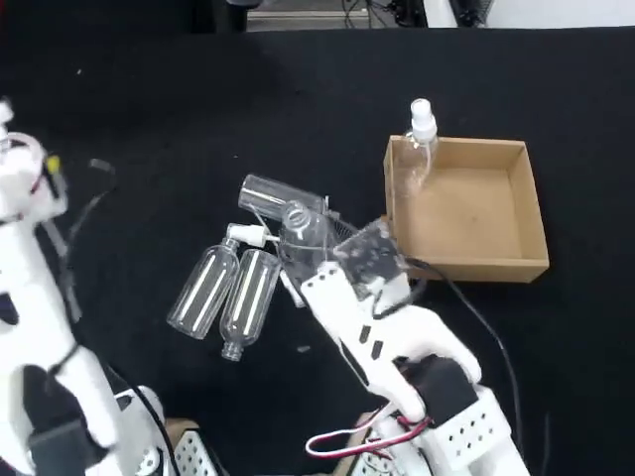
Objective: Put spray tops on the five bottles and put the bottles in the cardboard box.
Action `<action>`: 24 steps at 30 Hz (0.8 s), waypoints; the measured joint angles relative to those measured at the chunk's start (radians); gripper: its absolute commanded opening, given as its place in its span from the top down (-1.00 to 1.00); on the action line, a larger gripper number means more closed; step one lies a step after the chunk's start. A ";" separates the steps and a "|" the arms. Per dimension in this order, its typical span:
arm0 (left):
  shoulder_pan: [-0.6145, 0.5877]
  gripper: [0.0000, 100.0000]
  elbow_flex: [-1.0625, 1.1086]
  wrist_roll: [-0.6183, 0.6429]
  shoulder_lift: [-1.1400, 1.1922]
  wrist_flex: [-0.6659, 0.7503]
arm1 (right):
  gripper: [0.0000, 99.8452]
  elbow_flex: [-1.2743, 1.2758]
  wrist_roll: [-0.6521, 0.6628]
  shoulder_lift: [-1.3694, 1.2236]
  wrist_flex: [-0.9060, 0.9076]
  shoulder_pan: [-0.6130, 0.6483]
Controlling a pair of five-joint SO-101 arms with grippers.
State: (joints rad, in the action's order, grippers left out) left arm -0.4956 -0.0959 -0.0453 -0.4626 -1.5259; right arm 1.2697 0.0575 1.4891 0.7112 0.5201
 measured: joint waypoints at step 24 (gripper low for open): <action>0.979 0.93 -0.589 0.203 -0.038 0.222 | 0.98 0.126 -0.097 0.121 -0.123 0.000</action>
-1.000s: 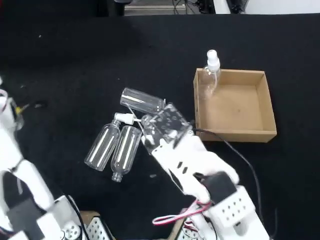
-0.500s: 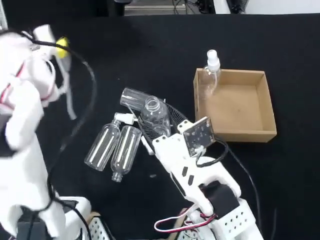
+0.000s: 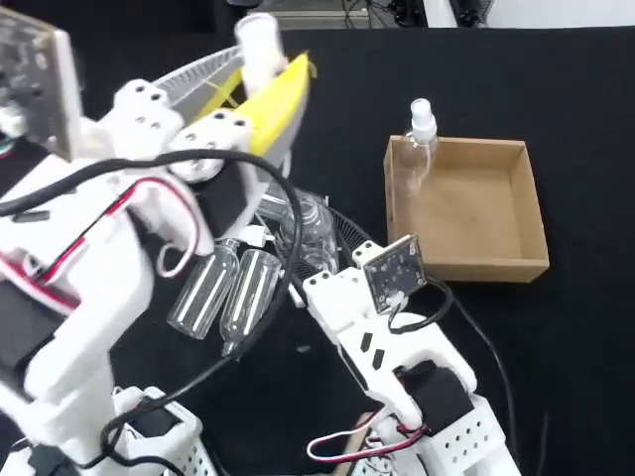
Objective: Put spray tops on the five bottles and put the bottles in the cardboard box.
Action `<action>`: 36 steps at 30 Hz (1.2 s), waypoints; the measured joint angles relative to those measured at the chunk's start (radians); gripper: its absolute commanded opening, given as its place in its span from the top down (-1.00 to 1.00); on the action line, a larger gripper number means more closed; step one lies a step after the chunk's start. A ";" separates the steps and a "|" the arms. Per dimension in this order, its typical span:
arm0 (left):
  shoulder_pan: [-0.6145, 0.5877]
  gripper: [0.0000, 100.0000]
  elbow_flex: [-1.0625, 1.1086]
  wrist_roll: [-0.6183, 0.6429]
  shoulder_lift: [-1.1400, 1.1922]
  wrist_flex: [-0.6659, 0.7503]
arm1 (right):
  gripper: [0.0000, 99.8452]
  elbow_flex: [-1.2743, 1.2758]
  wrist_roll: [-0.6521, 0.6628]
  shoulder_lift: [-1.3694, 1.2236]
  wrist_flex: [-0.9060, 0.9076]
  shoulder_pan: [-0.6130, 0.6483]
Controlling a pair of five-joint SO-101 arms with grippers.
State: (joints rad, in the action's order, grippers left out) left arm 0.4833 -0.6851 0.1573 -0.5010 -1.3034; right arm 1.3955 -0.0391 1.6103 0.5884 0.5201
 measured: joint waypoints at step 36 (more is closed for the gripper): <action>0.018 0.93 0.301 0.006 0.020 -0.112 | 0.98 0.000 0.002 0.000 0.000 0.002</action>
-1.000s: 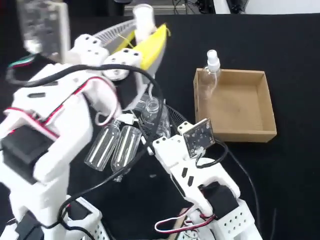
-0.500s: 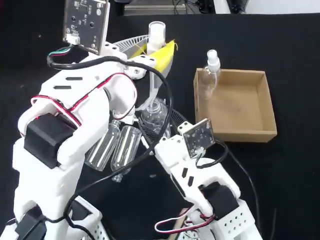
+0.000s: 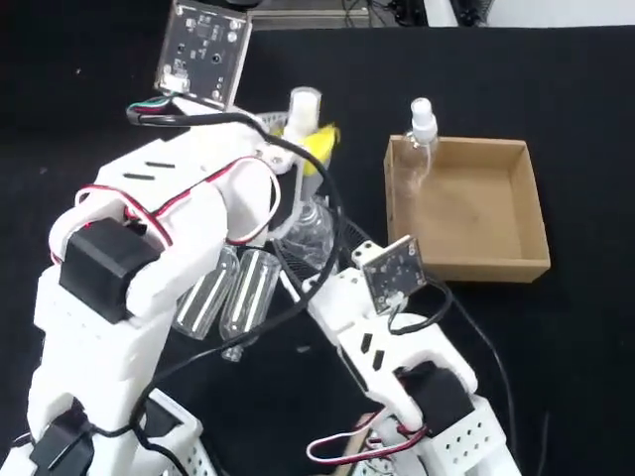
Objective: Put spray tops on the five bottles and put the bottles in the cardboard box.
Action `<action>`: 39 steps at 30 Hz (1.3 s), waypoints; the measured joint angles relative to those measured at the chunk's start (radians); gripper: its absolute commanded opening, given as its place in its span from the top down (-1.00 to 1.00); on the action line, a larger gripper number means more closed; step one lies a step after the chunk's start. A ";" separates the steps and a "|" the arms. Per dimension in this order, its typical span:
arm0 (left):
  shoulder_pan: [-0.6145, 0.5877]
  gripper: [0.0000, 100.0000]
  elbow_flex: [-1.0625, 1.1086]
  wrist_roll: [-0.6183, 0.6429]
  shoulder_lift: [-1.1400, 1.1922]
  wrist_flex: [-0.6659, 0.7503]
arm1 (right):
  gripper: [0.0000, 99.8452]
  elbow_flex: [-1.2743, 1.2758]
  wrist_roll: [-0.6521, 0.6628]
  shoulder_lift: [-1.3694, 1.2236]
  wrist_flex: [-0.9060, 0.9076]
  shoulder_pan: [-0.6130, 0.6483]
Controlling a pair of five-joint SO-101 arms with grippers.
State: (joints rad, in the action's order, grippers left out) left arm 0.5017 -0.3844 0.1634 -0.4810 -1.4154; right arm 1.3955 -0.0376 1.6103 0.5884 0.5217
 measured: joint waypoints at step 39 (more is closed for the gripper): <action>-0.075 0.40 0.399 0.149 -0.293 0.135 | 0.98 0.000 -0.002 0.000 0.000 -0.002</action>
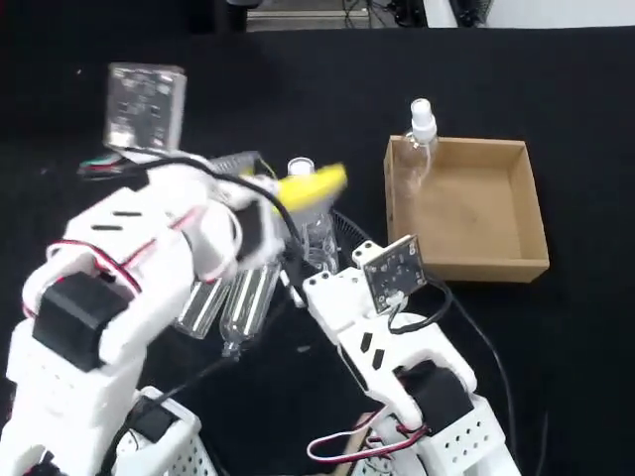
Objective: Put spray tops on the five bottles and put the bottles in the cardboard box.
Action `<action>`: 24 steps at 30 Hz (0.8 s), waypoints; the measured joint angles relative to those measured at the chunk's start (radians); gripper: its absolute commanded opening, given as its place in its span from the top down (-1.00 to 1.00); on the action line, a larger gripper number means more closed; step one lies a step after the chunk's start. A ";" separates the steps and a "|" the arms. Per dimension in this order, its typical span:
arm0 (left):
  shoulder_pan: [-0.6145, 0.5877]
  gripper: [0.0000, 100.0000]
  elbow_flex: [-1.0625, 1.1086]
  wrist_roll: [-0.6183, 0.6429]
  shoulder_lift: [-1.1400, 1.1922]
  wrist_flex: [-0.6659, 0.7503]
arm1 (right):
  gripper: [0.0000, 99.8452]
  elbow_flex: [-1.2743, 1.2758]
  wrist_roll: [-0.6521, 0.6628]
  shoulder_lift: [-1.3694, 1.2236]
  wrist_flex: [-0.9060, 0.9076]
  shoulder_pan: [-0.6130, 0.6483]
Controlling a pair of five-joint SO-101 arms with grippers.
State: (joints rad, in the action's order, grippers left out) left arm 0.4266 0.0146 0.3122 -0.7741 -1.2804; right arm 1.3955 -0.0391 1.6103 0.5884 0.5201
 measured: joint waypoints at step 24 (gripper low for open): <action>-0.112 0.40 0.126 -0.064 -0.184 0.106 | 0.98 0.002 0.002 0.000 0.002 -0.002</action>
State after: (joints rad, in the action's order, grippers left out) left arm 0.3145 0.1404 0.2478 -0.9582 -1.1745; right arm 1.3970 -0.0376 1.6103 0.5900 0.5186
